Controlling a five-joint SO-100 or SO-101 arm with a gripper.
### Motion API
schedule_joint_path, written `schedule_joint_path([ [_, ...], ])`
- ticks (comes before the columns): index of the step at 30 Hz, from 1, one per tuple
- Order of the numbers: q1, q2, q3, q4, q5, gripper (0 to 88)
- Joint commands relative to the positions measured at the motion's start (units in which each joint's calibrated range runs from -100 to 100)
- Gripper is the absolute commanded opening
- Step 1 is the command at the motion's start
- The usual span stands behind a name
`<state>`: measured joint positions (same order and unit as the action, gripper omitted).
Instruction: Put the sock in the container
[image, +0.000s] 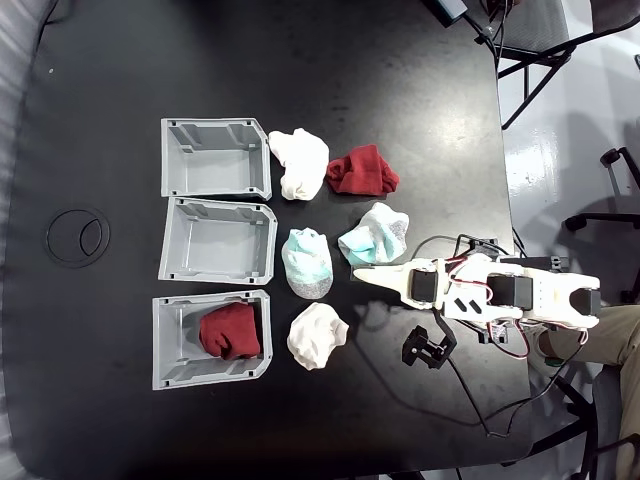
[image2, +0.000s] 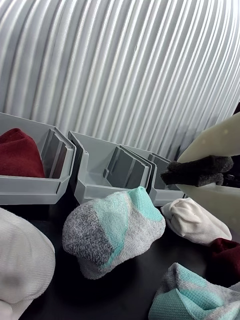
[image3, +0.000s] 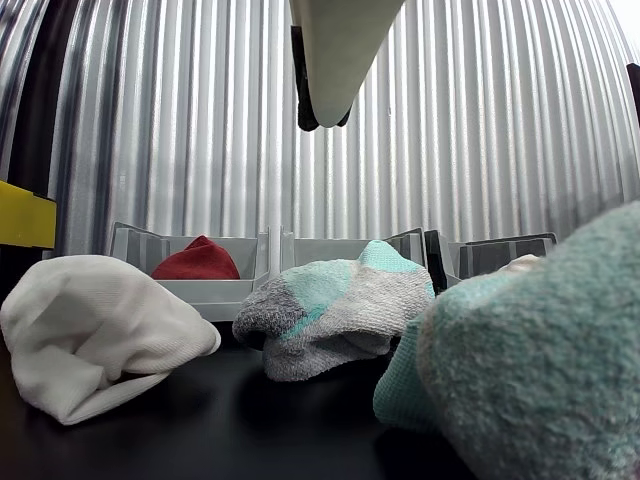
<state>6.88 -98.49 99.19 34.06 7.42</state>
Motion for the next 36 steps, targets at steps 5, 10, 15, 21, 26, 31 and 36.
schedule_joint_path([
  [5,1.6,-0.4,0.3,-0.2,0.2,1.4],
  [10,8.5,0.0,0.3,-0.2,0.0,1.3],
  [15,14.4,0.2,0.3,-0.2,0.2,1.3],
  [21,20.9,-0.3,0.0,5.6,0.3,1.3],
  [26,29.7,-0.4,0.0,10.9,0.3,1.3],
  [31,36.0,0.0,-0.1,11.3,0.4,1.3],
  [36,35.2,0.2,-5.0,14.1,0.3,1.2],
])
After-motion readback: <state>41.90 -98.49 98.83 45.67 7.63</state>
